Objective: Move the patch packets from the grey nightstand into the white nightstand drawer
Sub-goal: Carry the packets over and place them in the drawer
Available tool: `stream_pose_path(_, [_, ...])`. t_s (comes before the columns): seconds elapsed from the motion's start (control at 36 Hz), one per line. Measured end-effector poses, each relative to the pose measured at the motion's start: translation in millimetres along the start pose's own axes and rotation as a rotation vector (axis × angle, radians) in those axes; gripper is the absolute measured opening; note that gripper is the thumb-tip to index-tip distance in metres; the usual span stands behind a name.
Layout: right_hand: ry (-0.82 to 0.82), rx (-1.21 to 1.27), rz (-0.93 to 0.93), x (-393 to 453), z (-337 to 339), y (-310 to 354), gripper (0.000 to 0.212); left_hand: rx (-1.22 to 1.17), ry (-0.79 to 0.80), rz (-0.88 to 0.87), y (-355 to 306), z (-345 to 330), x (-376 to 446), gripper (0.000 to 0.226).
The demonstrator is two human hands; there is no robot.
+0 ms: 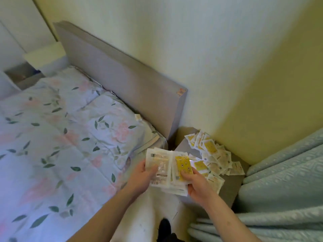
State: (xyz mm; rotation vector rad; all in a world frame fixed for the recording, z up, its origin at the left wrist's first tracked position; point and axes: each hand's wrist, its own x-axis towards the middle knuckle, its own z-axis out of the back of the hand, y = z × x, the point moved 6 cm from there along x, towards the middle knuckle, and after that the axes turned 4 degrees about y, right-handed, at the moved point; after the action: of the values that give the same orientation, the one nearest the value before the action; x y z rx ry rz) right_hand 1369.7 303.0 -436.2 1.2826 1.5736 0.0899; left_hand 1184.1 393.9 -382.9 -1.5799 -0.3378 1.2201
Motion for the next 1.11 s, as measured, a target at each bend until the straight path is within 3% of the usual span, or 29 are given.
stream_pose_path(0.25, [0.156,-0.243,-0.068,-6,-136,-77,0.03,-0.14,-0.422,0.025,74,185,-127,0.018])
stream_pose_path(0.56, [0.501,-0.529,-0.139,-54,-376,-271,0.033,-0.32,-0.752,0.084,196,374,-346,0.028])
stream_pose_path(0.89, [0.787,-0.84,-0.327,-115,-602,-446,0.031,-0.563,-1.081,0.213,331,518,-531,0.02])
stream_pose_path(1.11, [1.014,-1.054,-0.44,-156,-744,-603,0.03,-0.745,-1.376,0.276,406,571,-662,0.016])
